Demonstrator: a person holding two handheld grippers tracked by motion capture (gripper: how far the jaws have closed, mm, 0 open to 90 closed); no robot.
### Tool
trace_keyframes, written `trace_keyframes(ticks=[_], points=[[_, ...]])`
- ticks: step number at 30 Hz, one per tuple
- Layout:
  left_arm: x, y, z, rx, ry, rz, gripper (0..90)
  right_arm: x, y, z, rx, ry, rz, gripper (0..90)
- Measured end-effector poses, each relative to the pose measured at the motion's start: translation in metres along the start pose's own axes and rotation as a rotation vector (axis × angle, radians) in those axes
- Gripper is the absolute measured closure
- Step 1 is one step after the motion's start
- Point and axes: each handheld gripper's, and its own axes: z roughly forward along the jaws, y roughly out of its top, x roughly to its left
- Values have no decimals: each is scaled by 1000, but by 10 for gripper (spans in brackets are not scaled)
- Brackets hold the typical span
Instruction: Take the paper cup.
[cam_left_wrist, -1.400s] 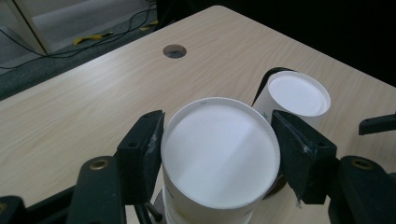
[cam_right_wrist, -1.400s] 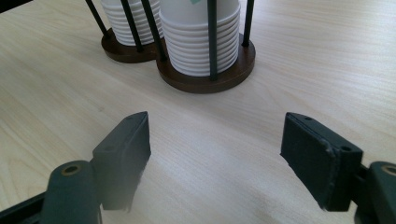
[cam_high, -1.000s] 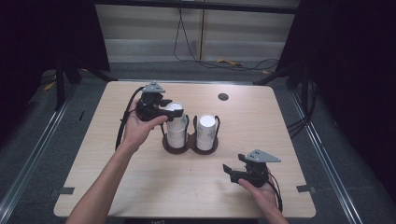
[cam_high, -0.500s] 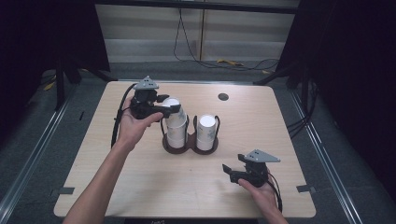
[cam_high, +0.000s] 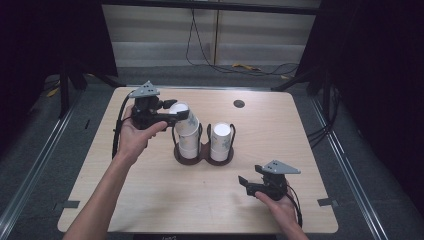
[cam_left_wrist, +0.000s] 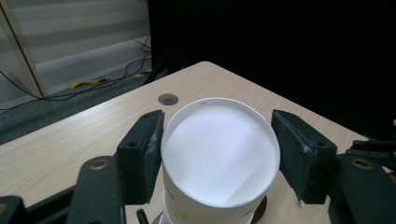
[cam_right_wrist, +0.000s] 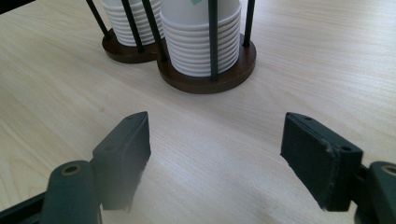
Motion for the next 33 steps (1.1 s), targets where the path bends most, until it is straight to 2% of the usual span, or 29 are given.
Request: trace_keyframes(ticks=[3, 8, 13, 19, 25, 27, 30, 32, 33], points=[[-1, -4, -5, -11, -16, 2, 367, 0, 0, 0, 0, 1, 0, 242], [1, -10, -15, -34, -26, -27, 367, 0, 0, 1, 0, 1, 3, 240], [-1, -15, -20, -51, -36, -30, 366, 0, 0, 1, -1, 2, 2, 239], [-10, -21, -25, -34, -38, -2, 366, 0, 1, 0, -3, 7, 0, 239], [-15, -26, -27, -40, -56, -28, 366, -1, 1, 0, -6, 7, 10, 238], [-17, -29, -27, -43, -63, -22, 366, -1, 1, -1, -8, 9, 9, 237], [-20, -34, -27, -46, -82, -23, 366, 0, 2, 0, -6, 21, 9, 237], [-22, -38, -26, -41, -78, -21, 366, 0, 3, 1, -5, 40, 15, 237], [-23, -43, -24, -25, -86, -26, 367, 1, 4, 1, -3, 45, 11, 237]])
